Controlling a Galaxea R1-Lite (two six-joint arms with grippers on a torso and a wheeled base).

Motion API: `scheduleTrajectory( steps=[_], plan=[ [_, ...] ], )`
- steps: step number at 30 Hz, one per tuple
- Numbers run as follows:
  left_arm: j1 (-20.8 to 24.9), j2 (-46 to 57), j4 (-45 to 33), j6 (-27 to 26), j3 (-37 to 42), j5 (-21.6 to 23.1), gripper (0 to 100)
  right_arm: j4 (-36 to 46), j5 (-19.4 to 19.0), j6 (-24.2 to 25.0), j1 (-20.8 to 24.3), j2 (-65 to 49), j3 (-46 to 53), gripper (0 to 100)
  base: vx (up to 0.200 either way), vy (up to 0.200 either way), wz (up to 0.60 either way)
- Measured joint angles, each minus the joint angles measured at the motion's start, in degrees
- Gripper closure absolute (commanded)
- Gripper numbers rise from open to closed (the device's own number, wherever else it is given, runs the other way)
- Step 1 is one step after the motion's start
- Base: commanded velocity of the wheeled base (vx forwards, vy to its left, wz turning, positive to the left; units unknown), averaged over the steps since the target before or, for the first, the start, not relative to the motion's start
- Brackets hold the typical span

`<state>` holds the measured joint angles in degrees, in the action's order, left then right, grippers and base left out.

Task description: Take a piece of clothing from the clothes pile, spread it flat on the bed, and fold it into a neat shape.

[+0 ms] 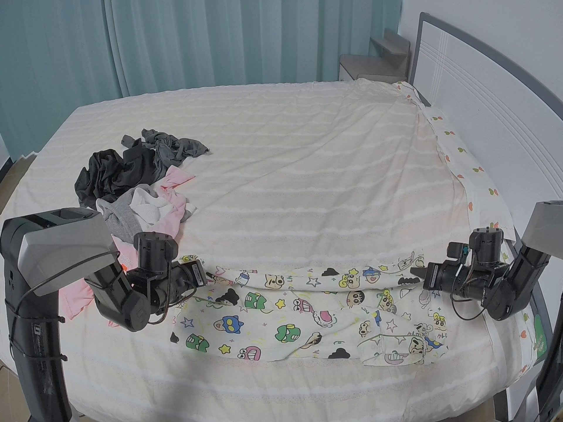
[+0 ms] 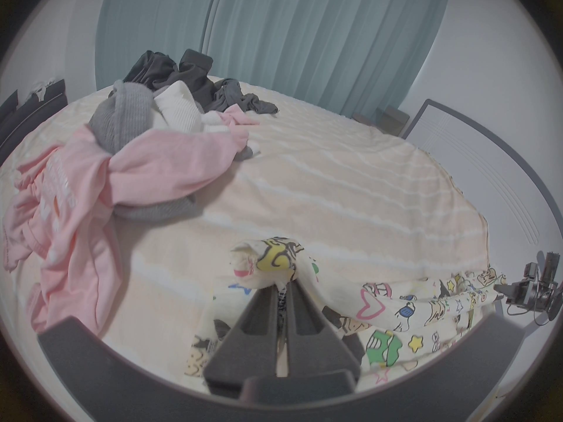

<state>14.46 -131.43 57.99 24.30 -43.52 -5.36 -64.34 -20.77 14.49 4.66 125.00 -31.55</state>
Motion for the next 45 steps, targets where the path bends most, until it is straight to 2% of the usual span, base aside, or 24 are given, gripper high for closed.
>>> scheduleTrajectory(
  steps=[13,27,28,30,31,38,45],
  plan=[
    [1.3,-1.3,4.5,-0.2,6.5,0.0,100,-10.2,-0.4,-2.5,0.1,4.9,7.5,100,0.0,0.0,0.0],
    [1.6,-1.9,4.7,0.0,11.6,0.5,100,-11.1,-1.3,-2.5,-0.8,6.0,9.9,100,0.0,0.0,0.0],
    [1.7,-1.9,4.7,0.0,11.8,0.6,0,-11.1,-1.3,-2.5,-0.8,6.1,10.0,100,0.0,0.0,0.0],
    [1.7,-1.9,4.7,0.1,11.9,0.5,0,-11.1,-1.3,-2.5,-0.8,6.1,10.1,100,0.0,0.0,0.0],
    [1.8,-1.9,4.7,0.1,12.0,0.5,0,-11.1,-1.3,-2.5,-0.8,6.1,10.1,0,0.0,0.0,0.0],
    [1.9,-2.1,5.1,0.4,12.1,0.0,0,-11.1,-1.3,-2.1,-1.3,5.9,10.7,0,0.0,0.0,0.0],
    [1.5,-2.0,11.6,0.6,14.6,-0.2,0,-13.6,-1.3,-2.1,-2.9,4.6,13.1,0,0.0,0.0,0.0]
  ],
)
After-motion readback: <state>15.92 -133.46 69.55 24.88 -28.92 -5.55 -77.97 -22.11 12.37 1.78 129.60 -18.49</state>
